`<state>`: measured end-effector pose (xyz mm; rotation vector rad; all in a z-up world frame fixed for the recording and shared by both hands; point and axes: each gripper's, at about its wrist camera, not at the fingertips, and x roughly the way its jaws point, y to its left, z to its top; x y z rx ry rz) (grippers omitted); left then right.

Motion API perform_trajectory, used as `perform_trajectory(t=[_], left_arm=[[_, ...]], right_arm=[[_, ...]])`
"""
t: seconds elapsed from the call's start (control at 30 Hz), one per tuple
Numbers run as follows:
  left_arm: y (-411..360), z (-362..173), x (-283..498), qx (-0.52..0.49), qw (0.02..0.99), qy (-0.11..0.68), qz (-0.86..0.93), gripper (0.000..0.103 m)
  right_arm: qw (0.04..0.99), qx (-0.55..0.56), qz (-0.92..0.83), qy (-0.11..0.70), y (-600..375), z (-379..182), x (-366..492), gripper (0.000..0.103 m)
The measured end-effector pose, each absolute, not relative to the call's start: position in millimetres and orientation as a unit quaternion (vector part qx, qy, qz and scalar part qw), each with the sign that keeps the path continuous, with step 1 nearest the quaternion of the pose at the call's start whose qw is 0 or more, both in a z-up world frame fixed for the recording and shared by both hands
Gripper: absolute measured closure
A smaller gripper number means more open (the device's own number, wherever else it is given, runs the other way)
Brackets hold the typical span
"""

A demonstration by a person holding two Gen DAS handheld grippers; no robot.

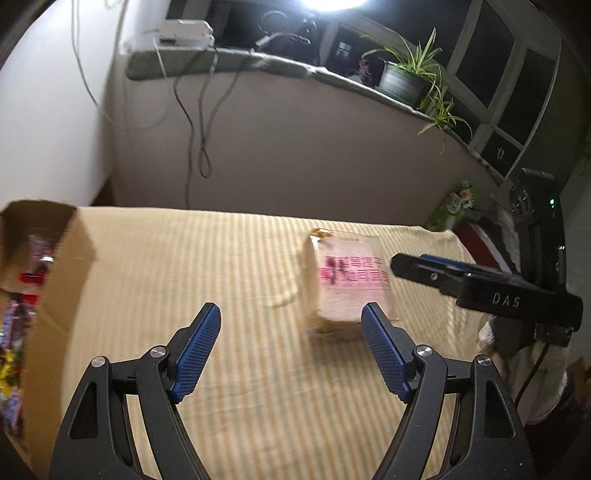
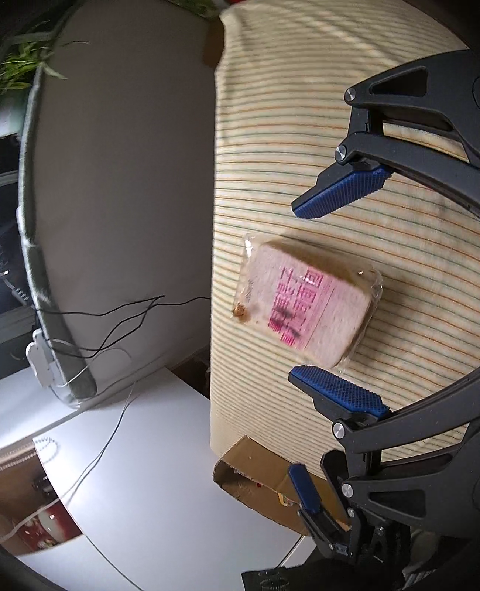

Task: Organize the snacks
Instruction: 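Move both open grippers over to the bagged bread loaf, then close both grippers on the bagged bread loaf and lift it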

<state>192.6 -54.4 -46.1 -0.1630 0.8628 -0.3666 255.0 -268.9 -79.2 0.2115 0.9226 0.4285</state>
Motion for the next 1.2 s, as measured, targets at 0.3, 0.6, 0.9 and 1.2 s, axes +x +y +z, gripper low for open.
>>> perform_trajectory(t=[0.3, 0.6, 0.9, 1.2], left_arm=[[-74.0, -67.3, 213.6, -0.111, 0.858, 0.453, -0.217, 0.039], [-89.7, -83.2, 227.9, -0.121, 0.836, 0.479, -0.24, 0.054], [-95.4, -92.9, 237.9, -0.123, 0.829, 0.489, -0.242, 0.055], [-108.0, -87.7, 233.5, -0.099, 0.836, 0.48, -0.245, 0.055]], right_arm=[[0.839, 0.141, 0.234, 0.471, -272.1, -101.0, 264.5, 0.028], [0.812, 0.173, 0.249, 0.499, -275.6, -118.9, 275.8, 0.045], [0.806, 0.173, 0.253, 0.507, -271.6, -124.0, 281.9, 0.051], [0.809, 0.166, 0.251, 0.506, -270.9, -121.3, 282.3, 0.061]])
